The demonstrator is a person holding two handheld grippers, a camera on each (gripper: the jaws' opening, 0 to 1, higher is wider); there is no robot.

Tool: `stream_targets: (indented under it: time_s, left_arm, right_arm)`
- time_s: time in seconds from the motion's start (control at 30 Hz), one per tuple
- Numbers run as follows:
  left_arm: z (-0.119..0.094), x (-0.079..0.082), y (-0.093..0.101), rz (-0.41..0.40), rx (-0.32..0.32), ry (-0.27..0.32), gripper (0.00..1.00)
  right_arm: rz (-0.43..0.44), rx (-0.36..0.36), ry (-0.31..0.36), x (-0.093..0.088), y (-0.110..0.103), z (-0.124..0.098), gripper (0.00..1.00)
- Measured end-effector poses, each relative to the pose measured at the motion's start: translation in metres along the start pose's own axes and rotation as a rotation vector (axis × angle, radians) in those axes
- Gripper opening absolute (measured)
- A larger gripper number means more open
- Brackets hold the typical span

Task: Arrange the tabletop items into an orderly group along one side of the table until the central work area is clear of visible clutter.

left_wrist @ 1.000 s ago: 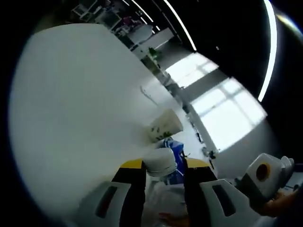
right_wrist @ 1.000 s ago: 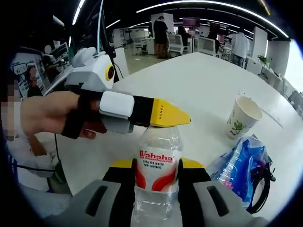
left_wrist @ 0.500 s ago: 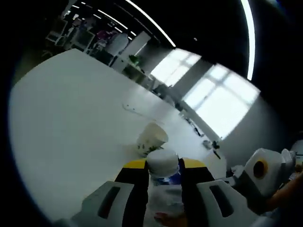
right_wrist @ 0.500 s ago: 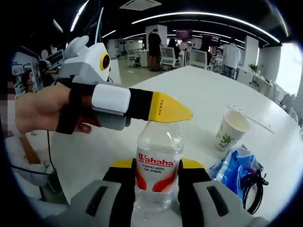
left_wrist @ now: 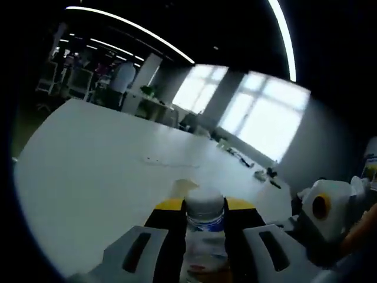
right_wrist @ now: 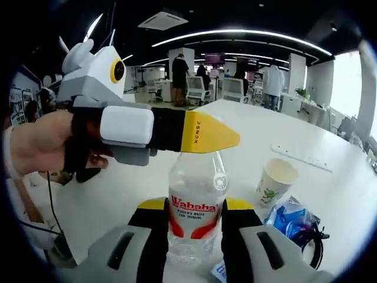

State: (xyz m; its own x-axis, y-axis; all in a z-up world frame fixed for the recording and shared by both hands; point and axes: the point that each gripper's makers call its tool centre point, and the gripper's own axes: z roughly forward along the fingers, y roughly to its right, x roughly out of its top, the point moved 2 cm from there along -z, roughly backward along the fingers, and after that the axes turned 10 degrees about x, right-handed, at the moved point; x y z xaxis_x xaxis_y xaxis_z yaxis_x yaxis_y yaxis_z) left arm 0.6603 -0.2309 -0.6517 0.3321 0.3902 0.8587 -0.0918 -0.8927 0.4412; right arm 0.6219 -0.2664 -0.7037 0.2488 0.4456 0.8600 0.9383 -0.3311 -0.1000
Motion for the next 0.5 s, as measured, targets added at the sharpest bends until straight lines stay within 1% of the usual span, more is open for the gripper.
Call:
stream_targets:
  time_s: [0.2,0.33,0.47,0.5]
  left_arm:
    - [0.009,0.013,-0.003,0.071,-0.015,0.004,0.20]
    - [0.015,0.019,-0.007,0.088,-0.025,0.007,0.19]
    - [0.022,0.024,-0.009,0.101,-0.050,0.017,0.19]
    - [0.026,0.027,-0.009,0.117,-0.065,0.026,0.19]
  right_arm:
    - [0.015,-0.024,0.041,0.012,0.009,0.009,0.30]
    - [0.015,-0.043,0.065,0.020,0.016,0.017,0.30]
    - [0.006,-0.063,0.081,0.024,0.023,0.020,0.30]
    - [0.002,-0.074,0.089,0.025,0.025,0.022,0.30]
